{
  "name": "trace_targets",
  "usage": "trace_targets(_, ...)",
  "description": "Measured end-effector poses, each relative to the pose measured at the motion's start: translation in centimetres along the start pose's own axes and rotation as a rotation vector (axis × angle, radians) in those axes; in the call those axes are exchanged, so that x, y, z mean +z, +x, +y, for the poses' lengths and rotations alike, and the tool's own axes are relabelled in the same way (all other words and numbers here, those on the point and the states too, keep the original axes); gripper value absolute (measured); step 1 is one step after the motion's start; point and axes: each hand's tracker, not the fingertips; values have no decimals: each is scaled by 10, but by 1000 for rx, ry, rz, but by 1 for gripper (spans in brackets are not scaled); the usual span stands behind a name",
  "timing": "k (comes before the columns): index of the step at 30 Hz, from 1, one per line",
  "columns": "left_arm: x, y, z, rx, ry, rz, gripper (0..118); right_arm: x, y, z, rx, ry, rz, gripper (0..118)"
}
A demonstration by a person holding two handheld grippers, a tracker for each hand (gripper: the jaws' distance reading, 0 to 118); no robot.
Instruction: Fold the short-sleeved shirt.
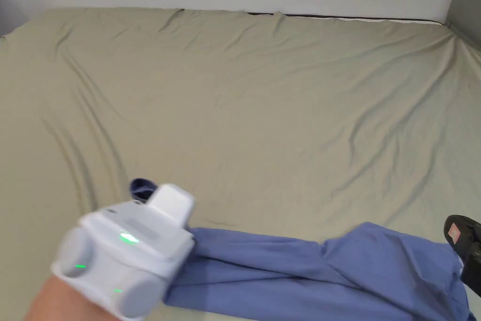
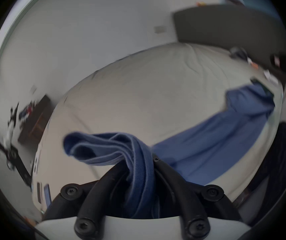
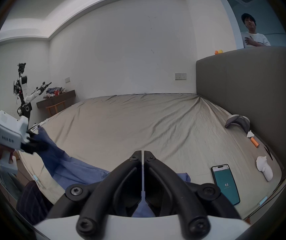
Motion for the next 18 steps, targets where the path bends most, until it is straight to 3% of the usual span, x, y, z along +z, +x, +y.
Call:
trace_targets(4, -39, 77, -2, -152, -57, 7, 8, 3, 0, -5, 23, -8, 11, 2)
trace_targets(7, -53, 80, -7, -111, -52, 28, 9, 4, 1, -5, 20, -13, 20, 2)
trace_targets(8, -49, 73, -8, -65, -41, 15, 17, 5, 2, -6, 14, -12, 22, 2)
trace_targets(9, -39, 65, -8, -32, -27, -28, 37, 6, 3, -6, 9, -10, 25, 2)
trace_targets(10, -27, 52, -8, 33, 11, -99, 74, 7, 4, -5, 6, -8, 26, 2)
trace_targets(11, -10, 39, -3, 109, 46, -165, 95, 7, 5, -5, 6, -5, 27, 2)
trace_targets(12, 4, 24, -6, 172, 96, -228, 101, 8, 5, -6, 5, -2, 28, 2)
trace_targets(16, 31, -48, -18, 592, 287, -390, 100, 7, 6, -6, 1, -1, 32, 2)
trace_targets(17, 27, -60, -28, 689, 320, -374, 95, 6, 6, -7, 1, -2, 33, 2)
trace_targets(18, 22, -68, -37, 763, 351, -338, 78, 6, 7, -7, 1, -3, 34, 2)
